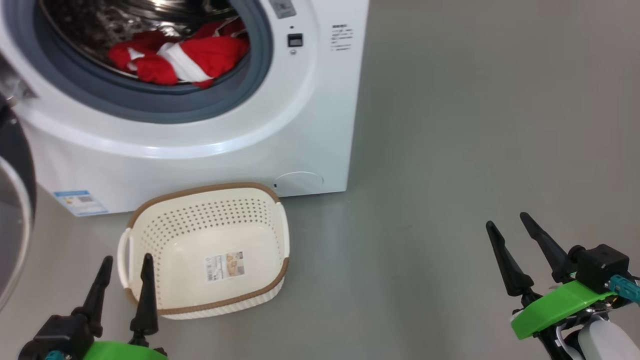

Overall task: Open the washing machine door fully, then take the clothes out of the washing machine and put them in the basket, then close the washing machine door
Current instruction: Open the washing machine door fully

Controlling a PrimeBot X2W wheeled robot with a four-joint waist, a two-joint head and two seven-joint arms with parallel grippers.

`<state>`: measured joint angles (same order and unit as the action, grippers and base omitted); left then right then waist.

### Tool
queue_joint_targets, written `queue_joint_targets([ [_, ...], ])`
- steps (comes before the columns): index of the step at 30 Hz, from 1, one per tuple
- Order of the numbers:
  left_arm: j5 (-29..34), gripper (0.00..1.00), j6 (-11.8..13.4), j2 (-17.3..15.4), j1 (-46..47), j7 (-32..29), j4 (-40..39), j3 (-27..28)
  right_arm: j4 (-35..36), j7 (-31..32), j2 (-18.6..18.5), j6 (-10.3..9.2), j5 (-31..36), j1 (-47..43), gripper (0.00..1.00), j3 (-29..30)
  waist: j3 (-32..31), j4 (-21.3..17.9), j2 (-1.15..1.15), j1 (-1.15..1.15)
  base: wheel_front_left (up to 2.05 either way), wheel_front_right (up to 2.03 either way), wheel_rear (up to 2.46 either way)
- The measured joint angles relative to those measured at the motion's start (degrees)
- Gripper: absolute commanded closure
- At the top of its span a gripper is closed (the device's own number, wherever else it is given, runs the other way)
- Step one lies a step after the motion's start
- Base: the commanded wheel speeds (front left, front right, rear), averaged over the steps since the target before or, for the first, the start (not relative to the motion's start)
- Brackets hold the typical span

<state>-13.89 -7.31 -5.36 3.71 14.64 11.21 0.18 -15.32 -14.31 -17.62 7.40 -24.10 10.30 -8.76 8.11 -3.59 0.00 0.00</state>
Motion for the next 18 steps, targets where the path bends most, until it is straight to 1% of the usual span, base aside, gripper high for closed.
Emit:
queue_joint_targets([
  [7,-0.24,0.00,0.00,-0.09,-0.07,0.00,-0.11,-0.38,0.21,0.00,0.26,0.00,0.08,-1.31,0.00,0.86,-0.69,-2.22,0.00,0.00,0.00,0.00,0.00],
  [18,-0.38,0.00,0.00,-0.58,-0.07,0.00,-1.40,-0.19,0.75,0.00,0.96,0.00,0.34,-1.31,0.00,1.72,0.10,-1.89,0.00,0.00,0.00,0.00,0.00],
])
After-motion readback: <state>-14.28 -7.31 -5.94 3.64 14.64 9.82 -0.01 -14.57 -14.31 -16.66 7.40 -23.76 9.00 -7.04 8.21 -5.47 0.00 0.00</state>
